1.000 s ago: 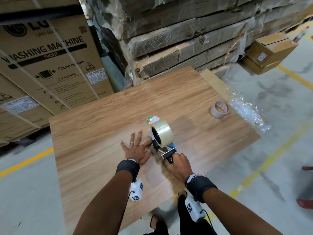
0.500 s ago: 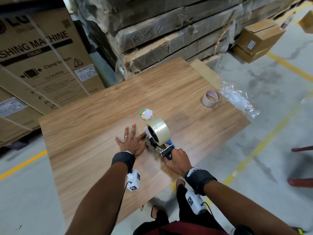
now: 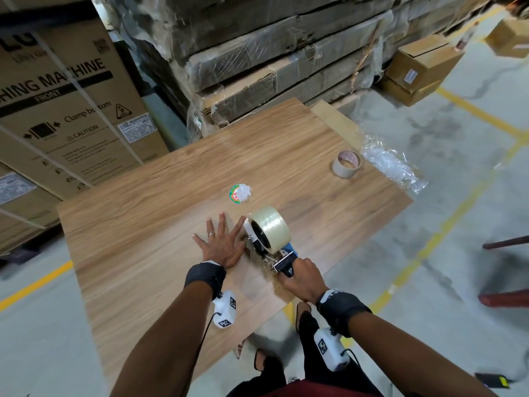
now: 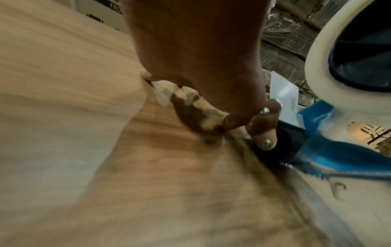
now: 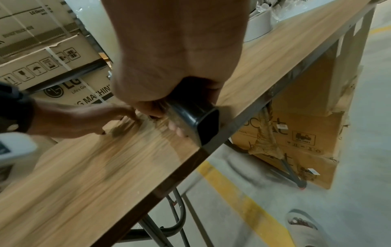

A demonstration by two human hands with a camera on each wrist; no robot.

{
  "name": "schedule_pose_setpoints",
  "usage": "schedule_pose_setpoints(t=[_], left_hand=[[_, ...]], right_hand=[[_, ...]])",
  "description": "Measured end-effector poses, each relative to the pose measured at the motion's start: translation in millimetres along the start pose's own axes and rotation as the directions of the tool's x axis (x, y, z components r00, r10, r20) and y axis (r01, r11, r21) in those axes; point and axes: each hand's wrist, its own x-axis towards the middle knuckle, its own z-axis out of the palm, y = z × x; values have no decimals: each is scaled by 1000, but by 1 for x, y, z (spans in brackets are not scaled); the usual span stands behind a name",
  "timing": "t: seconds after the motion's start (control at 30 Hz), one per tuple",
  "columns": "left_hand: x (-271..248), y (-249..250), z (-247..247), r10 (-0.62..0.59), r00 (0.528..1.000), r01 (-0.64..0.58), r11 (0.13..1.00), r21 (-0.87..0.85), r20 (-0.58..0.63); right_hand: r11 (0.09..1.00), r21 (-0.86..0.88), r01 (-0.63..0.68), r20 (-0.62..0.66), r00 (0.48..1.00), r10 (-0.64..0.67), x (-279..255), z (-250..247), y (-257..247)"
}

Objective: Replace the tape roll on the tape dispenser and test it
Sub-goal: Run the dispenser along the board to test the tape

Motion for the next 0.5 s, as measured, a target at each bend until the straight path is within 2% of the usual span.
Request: schedule_pose_setpoints(t=[0.1,0.23,0.5], left_hand=[[-14,6,16,17,1000,-17,999,-50,-10],[-20,13,30,-25,1000,24,994,-111,-13],[-20,16,25,-62,998,64,991,-116,15]], right_hand=[[1000,16,-1,12,1000,1,2,-2,1],[1000,30,1,20,1000,-1,3,0,3],[1000,22,-8,9,1000,8,7,5,8]])
